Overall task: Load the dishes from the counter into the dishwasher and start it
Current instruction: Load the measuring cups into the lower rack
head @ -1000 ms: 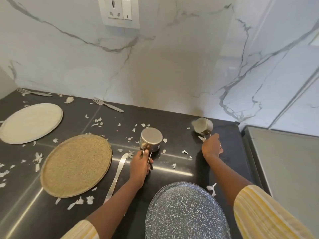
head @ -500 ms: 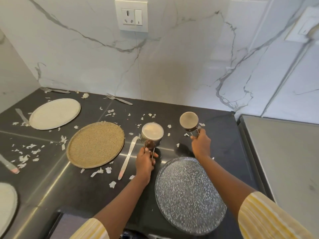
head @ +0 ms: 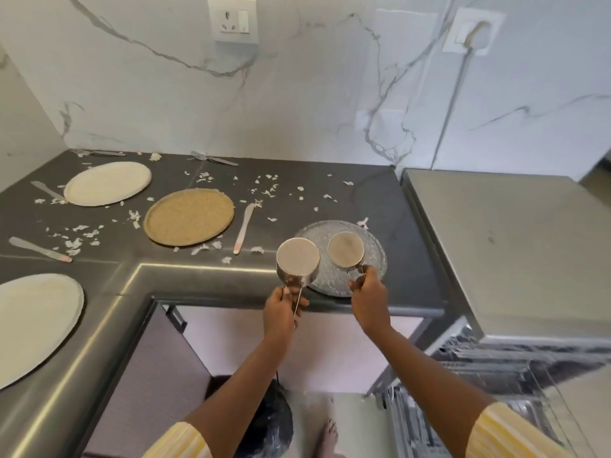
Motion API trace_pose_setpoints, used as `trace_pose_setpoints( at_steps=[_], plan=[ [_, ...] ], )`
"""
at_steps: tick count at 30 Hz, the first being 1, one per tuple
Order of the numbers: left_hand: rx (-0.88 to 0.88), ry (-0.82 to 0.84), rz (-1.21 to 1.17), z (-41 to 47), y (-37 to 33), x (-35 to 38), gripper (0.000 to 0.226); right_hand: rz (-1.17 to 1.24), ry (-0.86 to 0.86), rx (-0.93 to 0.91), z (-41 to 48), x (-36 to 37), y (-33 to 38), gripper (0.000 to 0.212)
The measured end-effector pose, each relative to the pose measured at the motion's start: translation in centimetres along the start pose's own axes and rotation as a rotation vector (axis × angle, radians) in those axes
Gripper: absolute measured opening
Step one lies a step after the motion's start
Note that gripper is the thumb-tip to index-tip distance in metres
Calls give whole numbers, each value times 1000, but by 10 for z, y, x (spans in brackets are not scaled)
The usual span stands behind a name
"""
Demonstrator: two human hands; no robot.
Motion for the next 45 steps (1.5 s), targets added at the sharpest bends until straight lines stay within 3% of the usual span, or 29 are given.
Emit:
trace_pose_setpoints(
  at_steps=[8, 18, 24, 30, 33, 37, 45],
  plan=[
    [7, 138, 138, -81, 69, 69, 23, 61, -99, 161, -105, -58, -94, 26],
    [-257, 278, 278, -130, 222, 201, 29, 102, -104, 606, -233, -143, -293, 29],
    [-374, 315, 376, -140, 278, 272, 25, 153, -149, 840, -283, -186, -379, 29],
    [-372, 363, 531, -118, 309, 321, 29, 239, -140, 1082, -294, -194, -445, 30],
    [-316, 454, 726, -91, 331, 345, 28, 287, -103, 1142, -285, -183, -478, 27],
    [-280, 547, 987, -45, 376, 374, 27, 325, -44, 1204, -262, -156, -522, 30],
    [-193, 665, 1266, 51, 493, 432, 31, 511, -126, 1215, -190, -95, -612, 28]
  ],
)
Point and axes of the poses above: each hand's wrist, its own z-axis towards the middle knuckle, its own x-axis out of the palm, y = z × x, the point moved 6 cm from there along z, towards the middle knuckle, and after that the axes turned 10 degrees about y, right-handed, at the moved point
